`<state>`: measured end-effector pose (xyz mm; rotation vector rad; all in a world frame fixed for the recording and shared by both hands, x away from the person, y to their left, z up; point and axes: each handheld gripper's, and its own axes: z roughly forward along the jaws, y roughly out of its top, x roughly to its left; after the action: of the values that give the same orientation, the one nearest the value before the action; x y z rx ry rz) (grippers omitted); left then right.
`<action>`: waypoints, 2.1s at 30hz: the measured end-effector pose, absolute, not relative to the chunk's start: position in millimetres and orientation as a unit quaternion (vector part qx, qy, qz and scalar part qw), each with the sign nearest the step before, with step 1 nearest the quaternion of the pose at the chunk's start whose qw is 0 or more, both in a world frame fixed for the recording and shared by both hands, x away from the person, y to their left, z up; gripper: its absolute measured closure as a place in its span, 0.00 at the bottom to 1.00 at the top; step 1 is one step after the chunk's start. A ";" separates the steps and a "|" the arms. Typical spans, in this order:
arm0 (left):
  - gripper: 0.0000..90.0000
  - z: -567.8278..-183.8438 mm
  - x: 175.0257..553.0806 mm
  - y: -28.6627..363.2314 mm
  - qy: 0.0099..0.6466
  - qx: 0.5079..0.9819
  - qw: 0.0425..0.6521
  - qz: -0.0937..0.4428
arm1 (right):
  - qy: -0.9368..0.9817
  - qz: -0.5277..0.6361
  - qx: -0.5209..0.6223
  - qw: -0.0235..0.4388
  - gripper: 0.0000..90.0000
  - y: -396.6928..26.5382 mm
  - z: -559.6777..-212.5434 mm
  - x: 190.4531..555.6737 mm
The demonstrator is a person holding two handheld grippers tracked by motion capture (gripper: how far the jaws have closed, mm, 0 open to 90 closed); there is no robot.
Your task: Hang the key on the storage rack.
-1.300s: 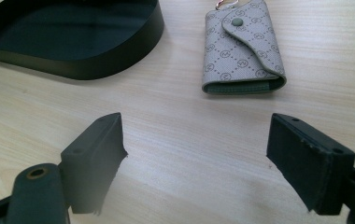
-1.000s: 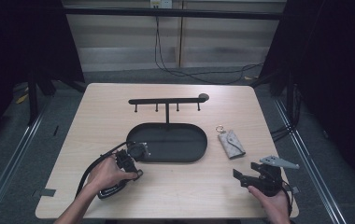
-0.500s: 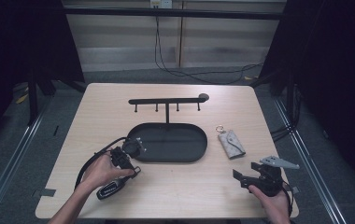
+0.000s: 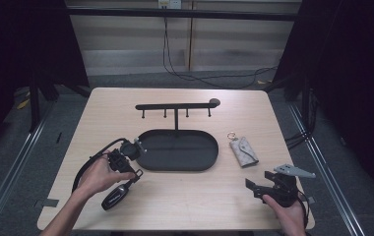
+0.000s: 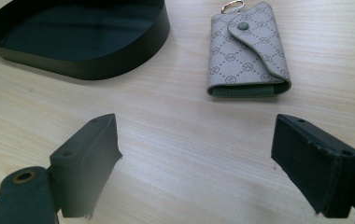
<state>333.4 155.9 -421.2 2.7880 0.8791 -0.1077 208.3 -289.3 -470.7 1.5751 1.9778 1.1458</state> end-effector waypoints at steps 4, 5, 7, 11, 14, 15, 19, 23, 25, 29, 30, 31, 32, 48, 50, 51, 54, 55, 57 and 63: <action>0.78 -412.5 333.5 160.4 0.295 0.948 0.112 -0.027 | 0.701 0.405 0.558 0.182 0.16 -289.4 -470.8 208.5; 0.78 -411.0 333.0 161.1 0.298 0.947 0.113 -0.023 | 0.701 0.405 0.558 0.182 0.16 -289.4 -470.8 208.4; 0.78 -407.6 333.4 162.8 0.302 0.947 0.112 -0.018 | 0.701 0.405 0.558 0.183 0.16 -289.5 -470.8 208.2; 0.78 -401.9 335.1 165.7 0.310 0.943 0.120 -0.016 | 0.702 0.405 0.557 0.183 0.17 -289.0 -470.9 208.6; 0.78 -389.2 338.9 169.7 0.310 0.943 0.123 -0.008 | 0.701 0.406 0.557 0.183 0.17 -289.3 -470.9 208.6; 0.78 -389.2 338.9 169.7 0.310 0.943 0.123 -0.008 | 0.701 0.406 0.557 0.183 0.17 -289.3 -470.9 208.6; 0.78 -379.8 340.3 171.4 0.311 0.943 0.115 0.005 | 0.701 0.406 0.558 0.183 0.17 -289.2 -470.6 208.3; 0.78 -375.7 341.5 174.7 0.313 0.942 0.120 0.004 | 0.701 0.406 0.557 0.183 0.17 -289.4 -470.8 208.3; 0.78 -373.9 342.6 175.9 0.315 0.942 0.118 0.003 | 0.700 0.405 0.559 0.183 0.17 -289.5 -471.0 208.6; 0.78 -369.5 343.3 176.2 0.313 0.943 0.115 0.002 | 0.699 0.405 0.560 0.183 0.17 -289.9 -470.8 208.6; 0.78 -367.2 343.3 176.3 0.310 0.944 0.112 0.003 | 0.699 0.405 0.560 0.184 0.17 -290.1 -470.9 208.9; 0.78 -367.2 343.3 176.3 0.310 0.944 0.112 0.003 | 0.699 0.404 0.561 0.184 0.17 -290.2 -470.9 209.0; 0.78 -364.4 342.9 175.7 0.305 0.947 0.106 0.007 | 0.699 0.404 0.560 0.184 0.17 -290.1 -470.9 209.0; 0.79 -342.7 345.9 178.5 0.301 0.948 0.101 0.030 | 0.699 0.403 0.561 0.185 0.17 -289.5 -471.0 208.8; 0.79 -340.0 346.4 177.8 0.304 0.947 0.099 0.032 | 0.700 0.402 0.560 0.185 0.17 -289.5 -470.9 208.7; 0.79 -340.0 346.4 177.8 0.304 0.947 0.099 0.032 | 0.699 0.403 0.561 0.185 0.17 -289.5 -470.9 208.8; 0.79 -336.1 349.7 176.5 0.306 0.947 0.096 0.032 | 0.700 0.402 0.560 0.185 0.17 -289.5 -470.9 208.8; 0.79 -336.1 349.7 176.5 0.306 0.947 0.096 0.032 | 0.700 0.403 0.560 0.185 0.17 -289.5 -470.9 208.8; 0.79 -332.7 351.6 175.3 0.307 0.946 0.099 0.030 | 0.700 0.402 0.561 0.185 0.17 -289.6 -470.9 208.8; 0.79 -326.3 354.7 174.4 0.308 0.946 0.096 0.023 | 0.700 0.403 0.559 0.186 0.17 -289.5 -470.9 208.6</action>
<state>354.7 174.4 -326.3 2.8029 0.9125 0.0687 208.6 -289.5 -470.9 1.5750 1.9731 1.1349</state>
